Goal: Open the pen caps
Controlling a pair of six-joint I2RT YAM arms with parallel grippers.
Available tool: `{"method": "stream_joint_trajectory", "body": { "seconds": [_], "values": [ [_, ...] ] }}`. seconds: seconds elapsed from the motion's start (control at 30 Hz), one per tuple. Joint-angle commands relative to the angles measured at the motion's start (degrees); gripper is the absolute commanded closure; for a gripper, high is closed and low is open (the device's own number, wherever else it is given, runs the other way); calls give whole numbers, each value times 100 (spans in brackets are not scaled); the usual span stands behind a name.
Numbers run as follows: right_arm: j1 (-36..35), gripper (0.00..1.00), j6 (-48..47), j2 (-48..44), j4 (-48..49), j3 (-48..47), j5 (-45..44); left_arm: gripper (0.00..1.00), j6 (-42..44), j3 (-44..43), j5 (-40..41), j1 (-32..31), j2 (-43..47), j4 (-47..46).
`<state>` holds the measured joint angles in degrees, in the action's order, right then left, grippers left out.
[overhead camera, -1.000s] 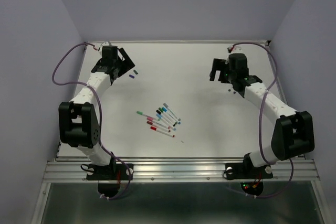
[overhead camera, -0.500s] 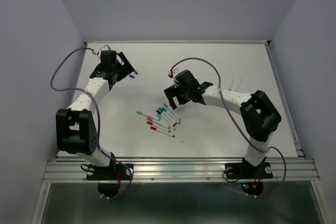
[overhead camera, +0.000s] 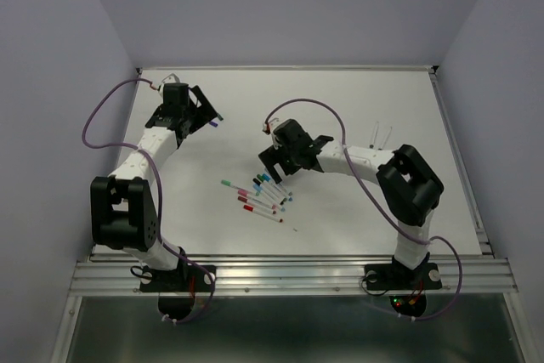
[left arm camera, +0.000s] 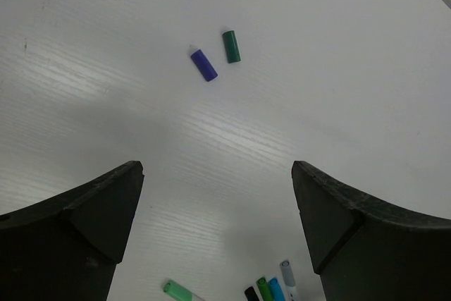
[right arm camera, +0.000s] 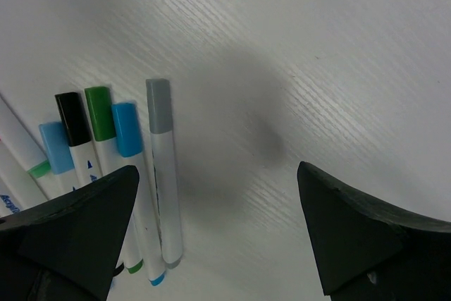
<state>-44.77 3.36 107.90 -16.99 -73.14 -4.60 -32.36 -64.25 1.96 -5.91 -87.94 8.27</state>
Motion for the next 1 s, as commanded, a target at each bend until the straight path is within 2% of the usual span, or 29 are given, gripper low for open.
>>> {"method": "stream_joint_trajectory", "body": {
  "seconds": [0.0,0.4,0.63,0.73,0.87,0.97],
  "values": [
    [-67,0,-46,179,-76,-288,-321,1,89,70,-2,11,295,-195],
    [-119,1,68,294,-278,-157,-244,1,81,62,-11,11,216,-212],
    [-119,15,385,197,-427,177,231,1,81,53,6,11,251,-221],
    [-119,21,464,232,-436,309,223,1,89,62,-2,11,251,-221],
    [-119,25,447,162,-550,345,179,1,116,70,-2,11,277,-212],
    [-119,33,429,91,-665,406,179,1,107,79,-2,11,304,-221]
  ]
}}
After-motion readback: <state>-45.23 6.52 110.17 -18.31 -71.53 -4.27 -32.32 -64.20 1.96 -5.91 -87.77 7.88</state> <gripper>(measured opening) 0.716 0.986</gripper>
